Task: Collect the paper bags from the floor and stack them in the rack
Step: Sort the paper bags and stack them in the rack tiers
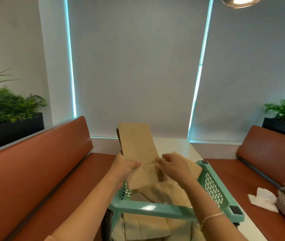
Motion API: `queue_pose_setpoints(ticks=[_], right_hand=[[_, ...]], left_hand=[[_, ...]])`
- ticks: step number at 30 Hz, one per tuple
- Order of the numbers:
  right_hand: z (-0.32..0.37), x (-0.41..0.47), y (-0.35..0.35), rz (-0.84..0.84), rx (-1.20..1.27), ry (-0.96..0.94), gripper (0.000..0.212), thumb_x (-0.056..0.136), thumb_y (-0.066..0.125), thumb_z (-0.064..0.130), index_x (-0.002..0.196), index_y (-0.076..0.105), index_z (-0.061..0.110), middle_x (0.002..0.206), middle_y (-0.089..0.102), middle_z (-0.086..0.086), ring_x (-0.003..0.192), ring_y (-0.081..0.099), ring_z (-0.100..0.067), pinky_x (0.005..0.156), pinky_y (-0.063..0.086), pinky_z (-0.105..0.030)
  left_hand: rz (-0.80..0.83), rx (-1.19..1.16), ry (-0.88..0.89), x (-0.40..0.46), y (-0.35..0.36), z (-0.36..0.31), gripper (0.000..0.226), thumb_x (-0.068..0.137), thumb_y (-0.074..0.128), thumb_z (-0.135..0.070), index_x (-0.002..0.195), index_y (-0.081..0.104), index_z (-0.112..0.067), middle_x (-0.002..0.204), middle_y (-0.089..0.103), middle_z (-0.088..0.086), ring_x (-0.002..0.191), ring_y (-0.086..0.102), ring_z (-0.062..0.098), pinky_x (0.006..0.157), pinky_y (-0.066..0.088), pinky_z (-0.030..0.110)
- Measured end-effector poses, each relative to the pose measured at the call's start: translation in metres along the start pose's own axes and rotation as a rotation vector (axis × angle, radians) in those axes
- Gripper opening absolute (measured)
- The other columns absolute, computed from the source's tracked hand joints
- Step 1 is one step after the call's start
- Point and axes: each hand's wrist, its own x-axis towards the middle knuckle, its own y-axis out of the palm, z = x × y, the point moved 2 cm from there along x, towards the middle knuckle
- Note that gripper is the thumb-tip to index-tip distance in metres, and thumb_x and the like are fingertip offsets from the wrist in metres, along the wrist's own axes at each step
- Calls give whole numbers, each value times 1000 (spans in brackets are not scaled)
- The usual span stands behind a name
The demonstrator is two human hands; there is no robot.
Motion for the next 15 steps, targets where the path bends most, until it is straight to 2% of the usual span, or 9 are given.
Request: queue_pose_setpoints(ticks=[2, 5, 9, 13, 15], right_hand=[[-13, 23, -18, -105, -240, 25, 55, 90, 55, 42, 134, 48, 9, 130, 56, -8, 118, 52, -25, 97, 42, -34], [-26, 50, -30, -46, -490, 81, 59, 82, 65, 46, 126, 49, 11, 123, 58, -9, 110, 52, -26, 95, 46, -35], [-28, 65, -23, 12, -606, 43, 48, 77, 72, 41, 111, 57, 12, 110, 60, -6, 102, 51, -21, 94, 45, -35], [-27, 66, -17, -7, -627, 55, 60, 73, 75, 44, 118, 50, 14, 116, 50, -9, 109, 45, -24, 94, 42, -35], [-29, 66, -18, 13, -619, 63, 61, 72, 75, 44, 118, 50, 14, 112, 50, -8, 107, 46, -24, 91, 42, -35]], left_hand=[[-23, -32, -45, 0, 0, 3, 49, 74, 70, 9, 116, 50, -5, 104, 66, 14, 99, 63, 30, 93, 49, 49], [-35, -77, -87, -1, -1, 5, 40, 76, 68, 10, 109, 54, -7, 102, 66, 15, 97, 63, 32, 91, 50, 50], [-65, -170, -120, -4, -4, 4, 25, 78, 63, 13, 93, 59, -7, 93, 66, 17, 93, 63, 35, 88, 50, 51], [-77, -199, -135, -5, -4, 3, 30, 78, 62, 14, 105, 58, 1, 99, 65, 21, 96, 62, 36, 89, 50, 49], [-86, -206, -140, -5, -3, 3, 37, 78, 62, 15, 113, 56, 5, 105, 65, 24, 99, 62, 39, 90, 50, 51]])
